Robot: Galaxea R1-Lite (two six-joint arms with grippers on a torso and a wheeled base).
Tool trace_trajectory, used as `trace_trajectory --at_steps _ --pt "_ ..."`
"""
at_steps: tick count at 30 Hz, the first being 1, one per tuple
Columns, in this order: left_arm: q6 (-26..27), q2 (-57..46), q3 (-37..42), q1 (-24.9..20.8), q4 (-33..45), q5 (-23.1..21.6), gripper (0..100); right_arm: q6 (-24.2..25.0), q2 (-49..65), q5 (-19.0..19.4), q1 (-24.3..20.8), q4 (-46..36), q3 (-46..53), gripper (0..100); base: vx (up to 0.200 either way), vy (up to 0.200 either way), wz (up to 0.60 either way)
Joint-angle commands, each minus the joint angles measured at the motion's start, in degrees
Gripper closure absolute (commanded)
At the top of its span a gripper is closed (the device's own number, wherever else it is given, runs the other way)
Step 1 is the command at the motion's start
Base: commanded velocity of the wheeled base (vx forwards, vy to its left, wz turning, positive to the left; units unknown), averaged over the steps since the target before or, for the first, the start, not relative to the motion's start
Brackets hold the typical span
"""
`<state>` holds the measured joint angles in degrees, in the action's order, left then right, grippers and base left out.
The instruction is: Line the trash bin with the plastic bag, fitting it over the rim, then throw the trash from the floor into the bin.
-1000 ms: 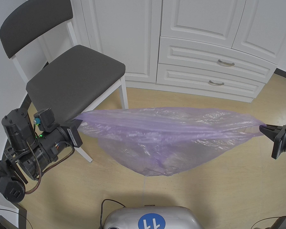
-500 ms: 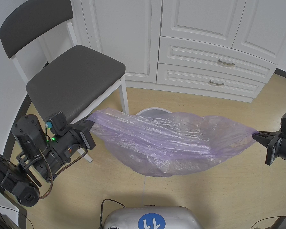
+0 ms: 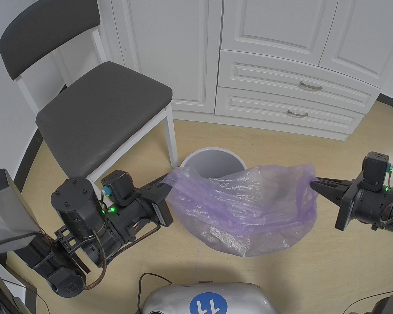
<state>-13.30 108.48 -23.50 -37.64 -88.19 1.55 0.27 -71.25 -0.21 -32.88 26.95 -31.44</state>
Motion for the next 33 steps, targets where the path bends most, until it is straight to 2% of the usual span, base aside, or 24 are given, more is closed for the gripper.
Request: trace_trajectory --at_steps 1,3,7,10,11,12,13,14,15,18,23,24,27,33 --pt "-2.34 1.38 -7.08 -1.47 0.21 0.03 100 5.71 -7.23 0.03 -5.18 6.71 0.77 100 0.0 0.0 0.0" --pt "-3.4 1.82 -9.19 -1.2 0.21 0.03 100 6.85 -8.37 0.03 -5.35 8.03 0.68 100 0.0 0.0 0.0" --pt "-9.11 6.39 -19.83 0.2 0.21 0.56 100 12.39 -15.05 -0.23 -5.44 21.47 0.85 100 0.0 0.0 0.0" --pt "-10.96 10.43 -26.68 1.08 0.21 5.92 100 15.82 -21.73 -0.67 -5.53 32.99 0.94 100 0.0 0.0 0.0" --pt "-10.96 10.43 -26.68 1.08 0.21 5.92 100 15.82 -21.73 -0.67 -5.53 32.99 0.94 100 0.0 0.0 0.0" --pt "-11.05 12.72 -29.93 1.26 0.21 8.73 100 18.1 -27.18 -1.11 -6.15 40.37 0.59 100 0.0 0.0 0.0" --pt "-11.05 13.07 -30.55 1.35 0.21 9.17 100 18.63 -28.5 -1.29 -6.32 42.04 0.41 100 0.0 0.0 0.0" --pt "-11.05 13.77 -31.78 1.52 0.21 9.97 100 20.47 -32.98 -2.25 -6.67 48.63 -0.11 100 0.0 0.0 0.0" --pt "-11.05 13.77 -31.87 1.52 0.21 9.97 100 20.83 -33.78 -2.43 -6.76 49.86 -0.2 100 0.0 0.0 0.0" --pt "-11.05 14.3 -32.83 1.52 0.21 10.05 100 22.06 -42.21 -3.48 -6.58 63.05 -1.17 100 0.0 0.0 0.0" --pt "-11.13 17.55 -37.58 1.35 0.21 10.49 100 24.6 -45.03 -3.4 -5.97 63.05 -2.4 100 0.0 0.0 0.0" --pt "-11.13 19.57 -39.78 1.35 0.21 11.72 100 27.42 -45.38 -3.48 -5.97 63.05 -3.01 100 0.0 0.0 0.0" --pt "-10.96 23.26 -44.0 1.43 0.21 13.74 100 31.28 -46.08 -3.31 -5.44 63.05 -3.89 100 0.0 0.0 0.0" --pt "-11.05 25.55 -46.11 2.05 0.38 13.66 100 34.27 -51.0 -3.57 -4.39 63.05 -7.58 100 0.0 0.0 0.0"
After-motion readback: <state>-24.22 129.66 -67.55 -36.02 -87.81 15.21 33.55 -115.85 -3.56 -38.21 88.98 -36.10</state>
